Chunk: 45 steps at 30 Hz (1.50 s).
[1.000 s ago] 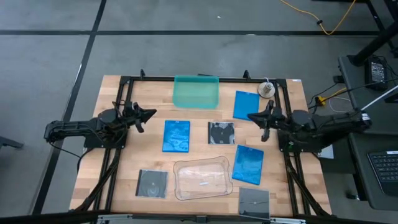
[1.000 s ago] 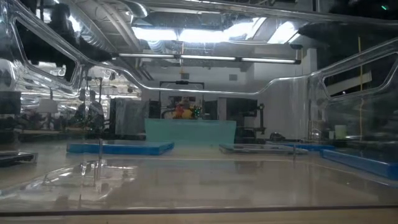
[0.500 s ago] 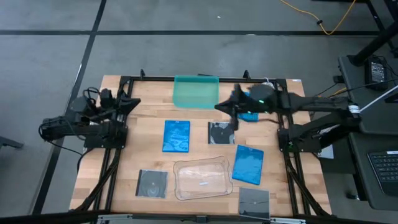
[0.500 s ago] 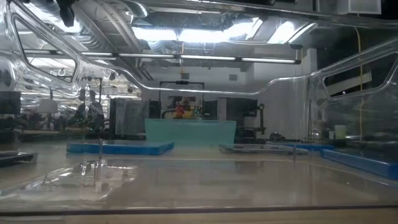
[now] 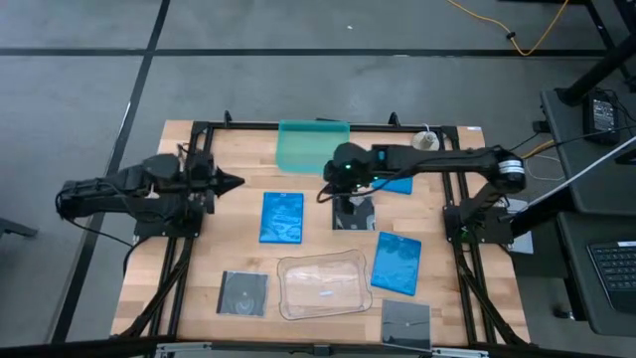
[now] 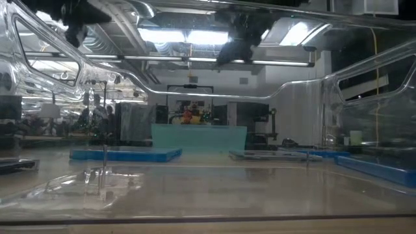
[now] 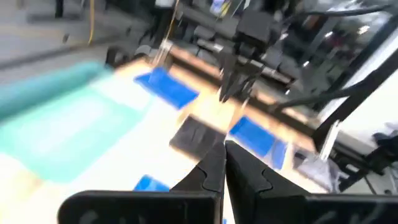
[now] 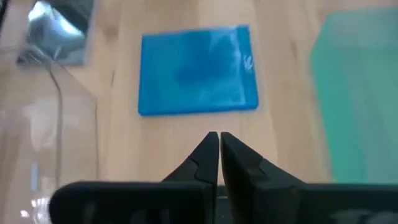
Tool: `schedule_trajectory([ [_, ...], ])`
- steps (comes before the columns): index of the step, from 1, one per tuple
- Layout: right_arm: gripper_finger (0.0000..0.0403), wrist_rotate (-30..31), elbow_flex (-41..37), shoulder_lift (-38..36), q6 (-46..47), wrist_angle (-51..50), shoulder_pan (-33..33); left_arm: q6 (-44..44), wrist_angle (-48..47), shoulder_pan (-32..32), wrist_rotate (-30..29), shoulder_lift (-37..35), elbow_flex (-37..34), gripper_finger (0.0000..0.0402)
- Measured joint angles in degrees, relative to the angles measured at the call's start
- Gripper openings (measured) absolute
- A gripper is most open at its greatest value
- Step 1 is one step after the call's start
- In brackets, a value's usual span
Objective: Pick & place jewel cases by type
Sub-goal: Put the middle left blue CD case into the green bin
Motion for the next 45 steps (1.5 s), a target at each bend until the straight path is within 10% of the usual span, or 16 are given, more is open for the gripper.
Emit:
schedule_trajectory([
  [12, 0.0010, -5.99, 0.01, 11.93, -2.76, 1.68, -1.57, -16.06, -4.11, -0.79, 1.41, 5.70, -7.75, 0.0019],
  [23, 0.0005, -5.96, 0.01, 17.02, -2.79, 5.81, -1.61, -25.65, -0.64, -1.75, 2.80, 6.19, -16.42, 0.0108],
  [45, 0.0004, -9.10, 0.05, 24.20, 1.41, 9.77, -0.83, -32.91, 12.69, -1.77, 3.40, 15.73, -23.80, 0.0181],
])
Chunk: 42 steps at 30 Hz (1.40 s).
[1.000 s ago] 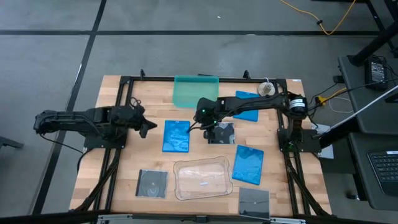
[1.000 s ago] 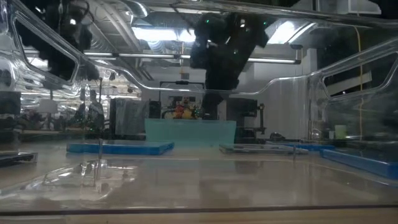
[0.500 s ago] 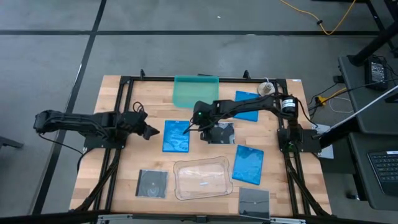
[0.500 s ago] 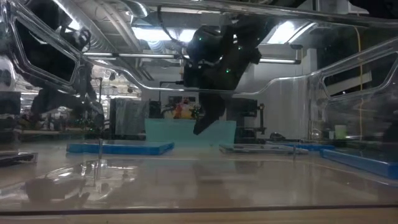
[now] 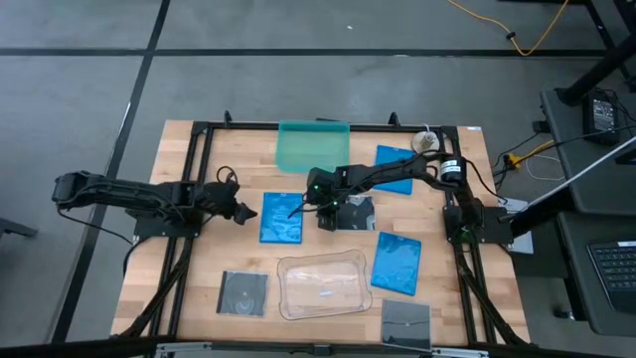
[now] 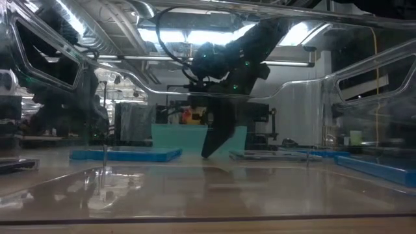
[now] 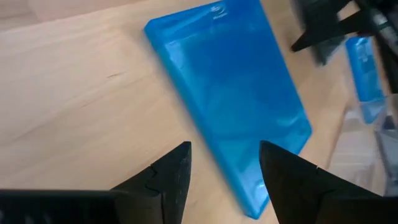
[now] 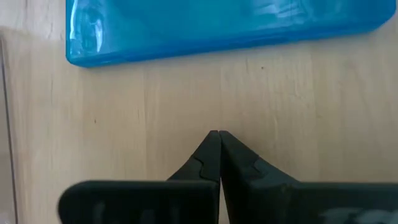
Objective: Pick & place jewel cases by type
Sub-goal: Put the middle left blue CD case into the green bin
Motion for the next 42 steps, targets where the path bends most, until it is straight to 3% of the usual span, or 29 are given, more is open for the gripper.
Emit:
schedule_trajectory([
  [14, 0.0006, 0.13, -0.07, 0.66, 0.05, 3.03, 0.02, -1.63, 13.74, 0.02, -1.63, 16.98, -0.02, 0.0181],
  [28, 0.0004, -0.80, 0.02, 1.55, 0.02, 5.04, -0.35, -5.47, 40.07, -0.19, -2.06, 36.55, 0.14, 0.0181],
  [42, 0.0006, -2.28, -0.11, 1.56, -2.43, 4.26, -1.14, -5.66, 40.82, -2.56, -5.14, 41.15, 2.97, 0.0181],
])
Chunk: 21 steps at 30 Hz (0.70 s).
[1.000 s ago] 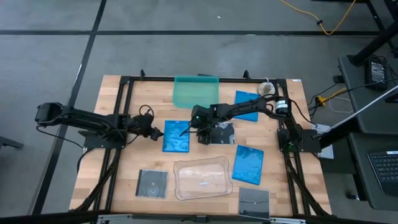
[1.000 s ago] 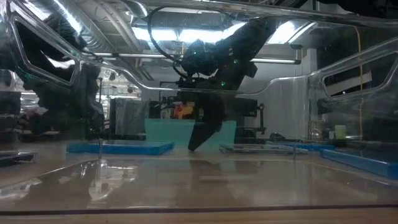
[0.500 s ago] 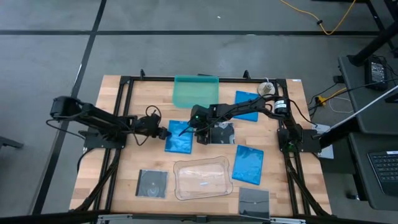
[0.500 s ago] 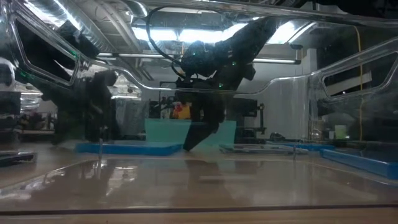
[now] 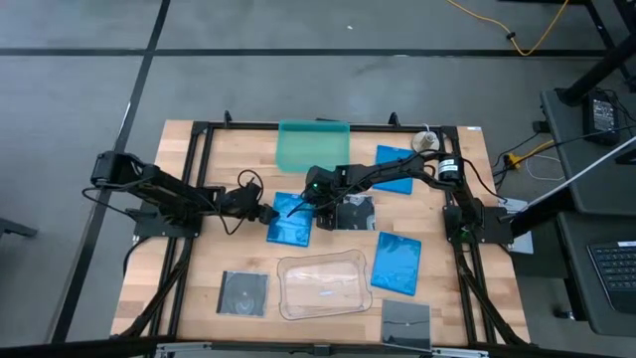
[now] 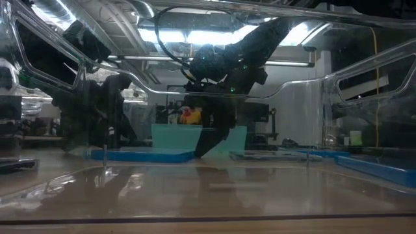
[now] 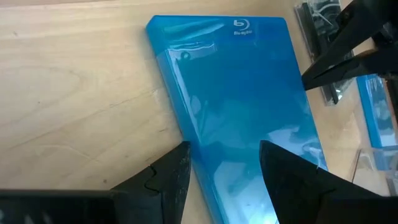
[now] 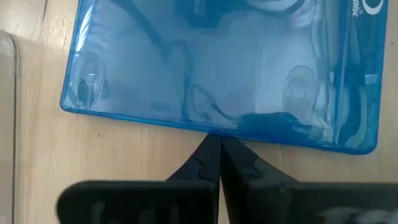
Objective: Pick & place jewel cases by type
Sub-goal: Put the middle left blue CD case into the green bin
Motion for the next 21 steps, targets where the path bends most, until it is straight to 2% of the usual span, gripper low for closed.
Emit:
schedule_trajectory([
  [6, 0.0007, 0.10, -0.86, -0.04, -0.37, 0.91, -0.02, -1.31, 1.08, 0.00, 0.19, -0.45, 0.04, 0.0181],
  [13, 0.0009, -0.14, -2.05, 0.32, -0.38, 1.81, -0.04, -1.04, -0.03, -0.04, 0.35, -4.56, 0.19, 0.0181],
  [21, 0.0009, -0.25, -2.16, 0.51, -0.67, 2.34, -0.04, 1.02, -8.11, -0.86, -0.48, -9.59, 2.95, 0.0180],
])
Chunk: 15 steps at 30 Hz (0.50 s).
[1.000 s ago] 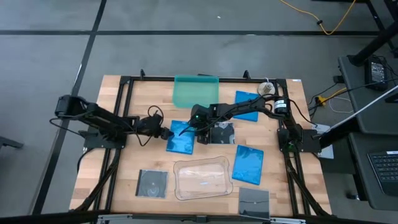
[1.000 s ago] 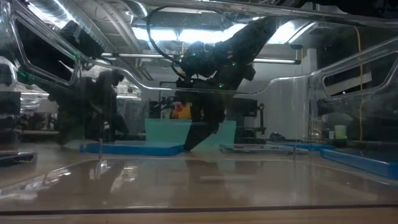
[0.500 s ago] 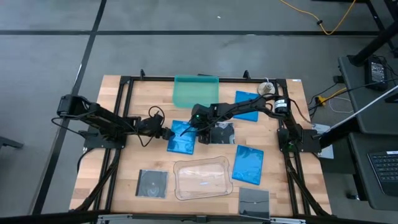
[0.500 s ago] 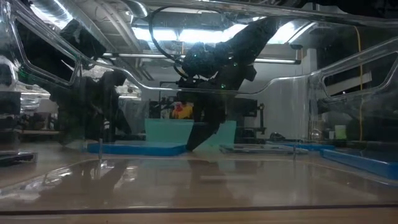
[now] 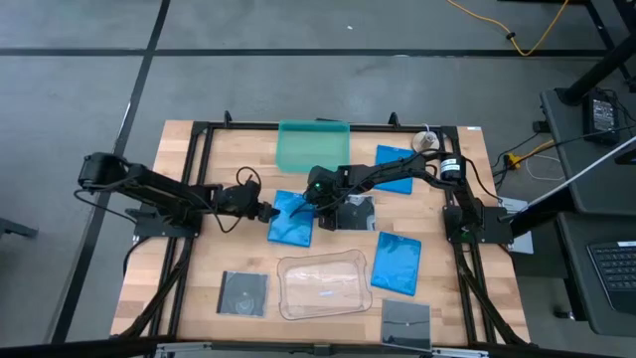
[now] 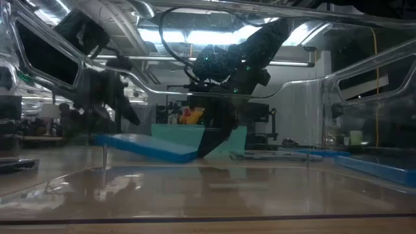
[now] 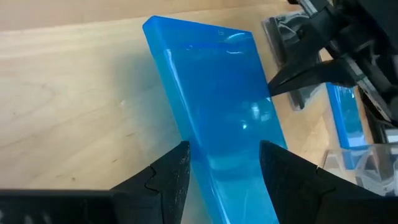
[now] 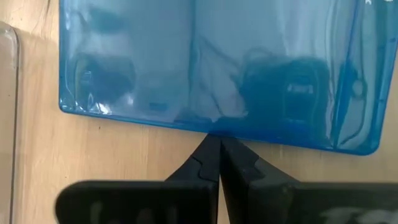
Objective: Pick & place jewel cases by type
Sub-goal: Put the middle left blue CD case into the green bin
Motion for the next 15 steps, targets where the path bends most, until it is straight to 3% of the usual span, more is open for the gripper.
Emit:
schedule_trajectory([
  [6, 0.0009, 0.17, 0.00, 0.00, -0.10, 0.07, 0.00, 5.21, -10.28, -0.86, -1.43, -4.06, 6.47, 0.0180],
  [10, 0.0009, 1.13, 0.16, 0.33, -0.08, 3.57, 0.04, 11.39, -9.46, -1.42, 1.97, -5.13, 11.78, 0.0179],
  [15, 0.0009, 0.66, 0.13, 0.37, 0.08, 4.83, 0.04, 9.71, -11.47, 0.29, 0.92, -1.07, 12.07, 0.0179],
])
